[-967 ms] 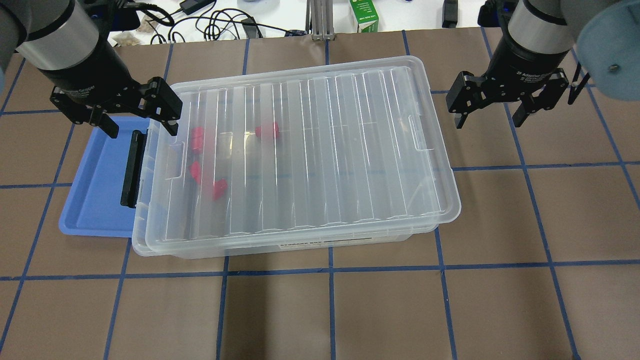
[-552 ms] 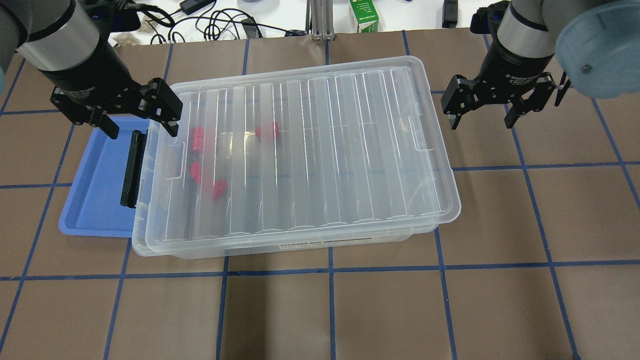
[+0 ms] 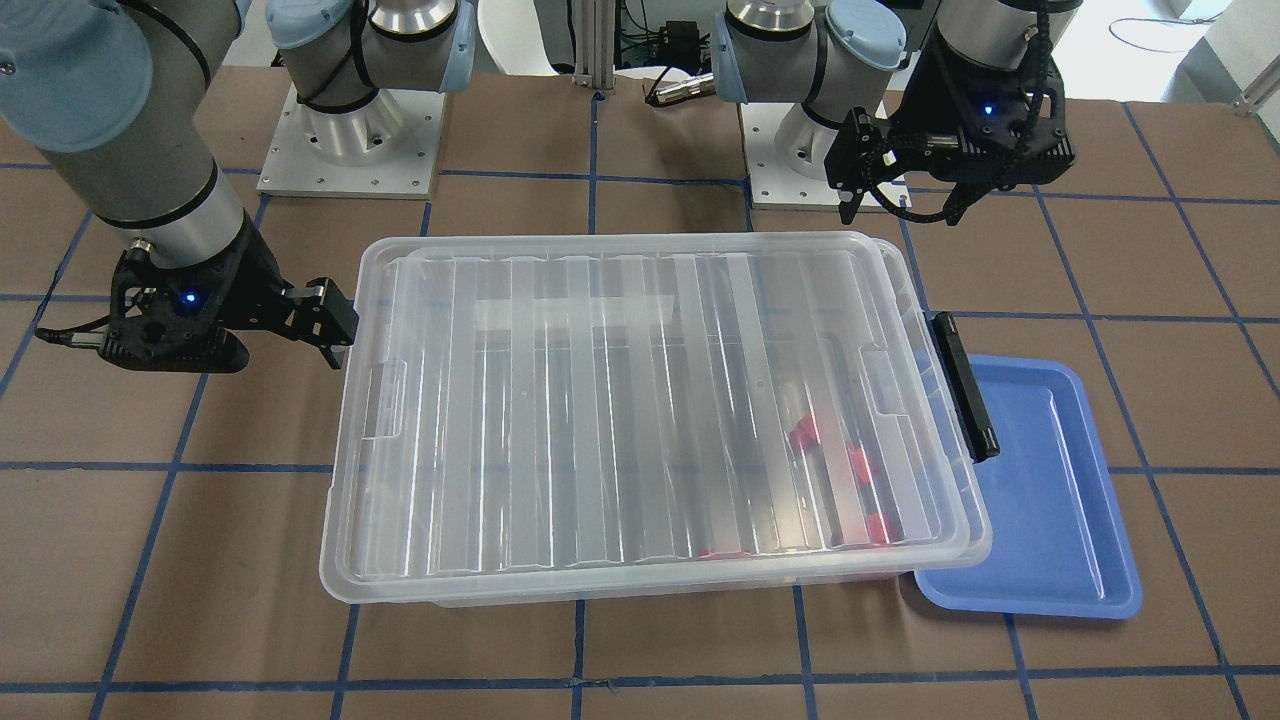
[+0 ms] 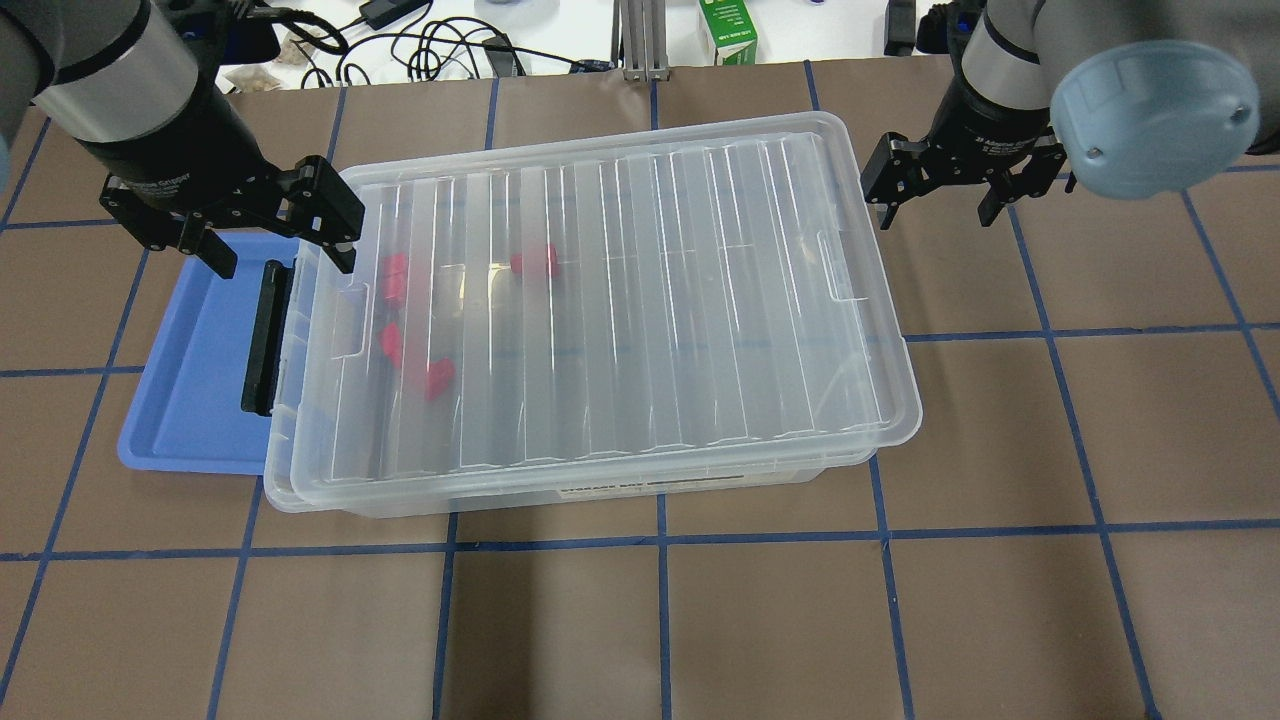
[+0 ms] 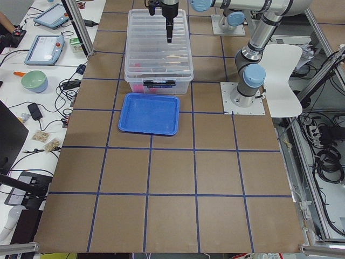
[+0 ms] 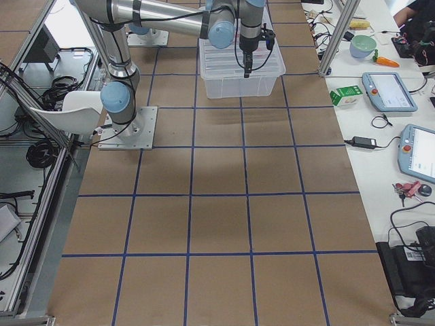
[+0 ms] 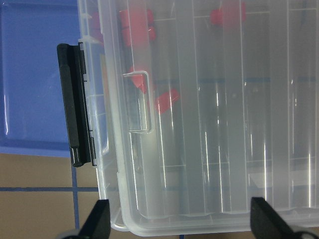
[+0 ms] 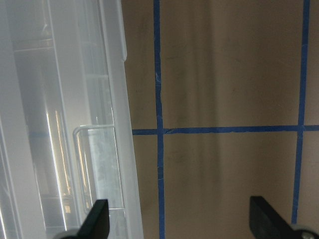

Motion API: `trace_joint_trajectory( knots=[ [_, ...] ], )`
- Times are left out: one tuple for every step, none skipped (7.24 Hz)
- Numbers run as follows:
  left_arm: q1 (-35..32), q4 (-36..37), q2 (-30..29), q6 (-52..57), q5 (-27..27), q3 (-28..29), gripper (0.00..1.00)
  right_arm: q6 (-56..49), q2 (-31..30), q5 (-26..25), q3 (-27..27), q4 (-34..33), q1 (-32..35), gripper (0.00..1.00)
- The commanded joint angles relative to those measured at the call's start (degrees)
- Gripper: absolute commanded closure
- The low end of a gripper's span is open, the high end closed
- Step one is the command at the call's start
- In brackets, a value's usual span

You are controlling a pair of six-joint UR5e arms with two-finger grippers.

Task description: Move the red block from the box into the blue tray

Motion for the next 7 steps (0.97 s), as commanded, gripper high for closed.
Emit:
trace_joint_trajectory(
  knots=[
    [-0.02, 0.00, 0.06, -0.12, -0.03, 0.06, 0.00, -0.31, 2.76, 0.12, 0.19, -0.73, 0.27, 0.00],
    [0.06, 0.09, 0.06, -0.12, -0.11, -0.03, 0.00, -0.40, 3.29, 0.46, 0.37, -0.99, 0.36, 0.00],
    [0.07, 0.09, 0.15, -0.12, -0.12, -0.03, 0.00, -1.62, 4.25, 1.34, 0.37, -1.26, 0.27, 0.00],
    [0.07, 0.09, 0.15, -0.12, -0.12, -0.03, 0.00, -1.98, 4.35, 1.52, 0.37, -1.78, 0.27, 0.00],
    [0.07, 0.09, 0.15, -0.12, -0.29, 0.06, 0.00, -1.98, 4.96, 1.52, 0.45, -1.79, 0.27, 0.00],
    [0.07, 0.09, 0.15, -0.12, -0.29, 0.06, 0.00, -1.98, 5.22, 1.61, 0.45, -1.79, 0.27, 0.00],
    [-0.02, -0.09, 0.15, 0.05, -0.03, -0.03, 0.00, -1.98, 5.40, 1.52, 0.45, -1.79, 0.27, 0.00]
  ],
)
